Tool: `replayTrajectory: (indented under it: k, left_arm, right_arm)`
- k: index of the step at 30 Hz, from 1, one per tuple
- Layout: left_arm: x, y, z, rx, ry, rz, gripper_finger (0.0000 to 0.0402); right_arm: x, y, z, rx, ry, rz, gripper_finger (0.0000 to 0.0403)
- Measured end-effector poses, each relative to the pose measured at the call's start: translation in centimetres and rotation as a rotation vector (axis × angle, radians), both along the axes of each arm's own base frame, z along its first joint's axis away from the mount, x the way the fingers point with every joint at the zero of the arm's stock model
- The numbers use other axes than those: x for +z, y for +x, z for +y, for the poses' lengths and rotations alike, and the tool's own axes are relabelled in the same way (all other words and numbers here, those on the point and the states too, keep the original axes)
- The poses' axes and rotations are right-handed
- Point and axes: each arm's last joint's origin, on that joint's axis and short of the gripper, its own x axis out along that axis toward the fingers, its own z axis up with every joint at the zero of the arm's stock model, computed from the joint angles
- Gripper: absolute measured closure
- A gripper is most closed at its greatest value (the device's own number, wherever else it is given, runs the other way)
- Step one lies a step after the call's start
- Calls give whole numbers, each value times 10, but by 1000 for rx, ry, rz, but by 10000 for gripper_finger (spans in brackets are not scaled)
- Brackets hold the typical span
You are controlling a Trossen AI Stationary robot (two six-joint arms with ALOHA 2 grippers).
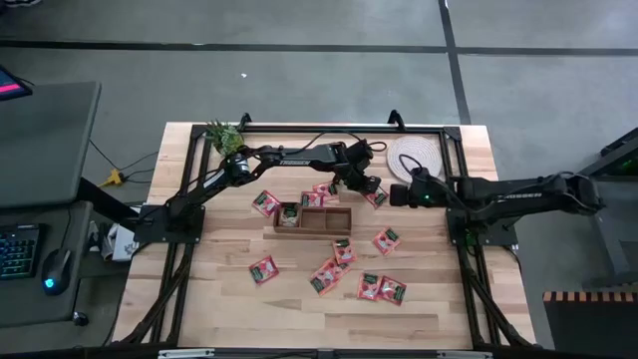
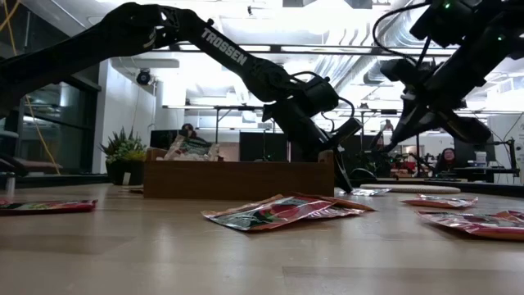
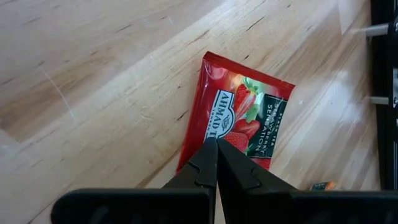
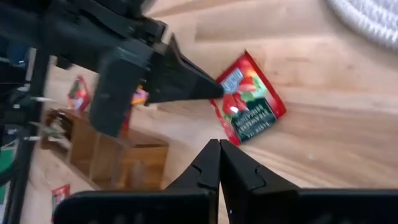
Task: Pick & Place Tea
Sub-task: Put the red tea bag into the middle section of the brown wooden organizer
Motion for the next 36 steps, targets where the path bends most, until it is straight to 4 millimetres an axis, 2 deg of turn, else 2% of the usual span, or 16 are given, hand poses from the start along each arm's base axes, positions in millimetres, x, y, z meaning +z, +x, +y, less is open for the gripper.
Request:
replayTrajectory:
  k: [4, 11, 17, 27, 33, 36]
  left_arm:
    - [0, 0, 0, 3, -2, 0, 402]
    - [0, 0, 0, 5, 1, 1, 402]
    - [-1, 0, 0, 4, 0, 0, 402]
    - [-2, 0, 1, -8, -12, -5, 402]
    - [-2, 0, 1, -3, -15, -4, 402]
    - [-1, 0, 2, 1, -15, -6, 402]
  right_arm:
    - [-10, 5, 1, -48, 32, 47, 360]
    - [-27, 11, -4, -170, 60, 127, 247]
    - [-40, 23, -7, -166, 86, 139, 169]
    - [-65, 40, -10, -210, 83, 167, 156]
    - [-68, 41, -13, -269, 64, 158, 158]
    - [-68, 41, -15, -275, 61, 153, 174]
